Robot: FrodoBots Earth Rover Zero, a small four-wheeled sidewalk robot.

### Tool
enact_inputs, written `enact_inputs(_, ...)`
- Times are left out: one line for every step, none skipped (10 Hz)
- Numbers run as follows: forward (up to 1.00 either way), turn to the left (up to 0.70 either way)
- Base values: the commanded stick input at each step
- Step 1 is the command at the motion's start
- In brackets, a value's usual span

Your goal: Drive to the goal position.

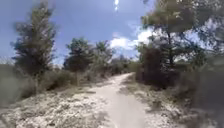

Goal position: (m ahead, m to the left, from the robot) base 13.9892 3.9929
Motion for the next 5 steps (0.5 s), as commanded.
enact_inputs(0.50,0.00)
enact_inputs(0.50,0.00)
enact_inputs(0.50,0.00)
enact_inputs(0.50,0.00)
enact_inputs(0.50,0.00)
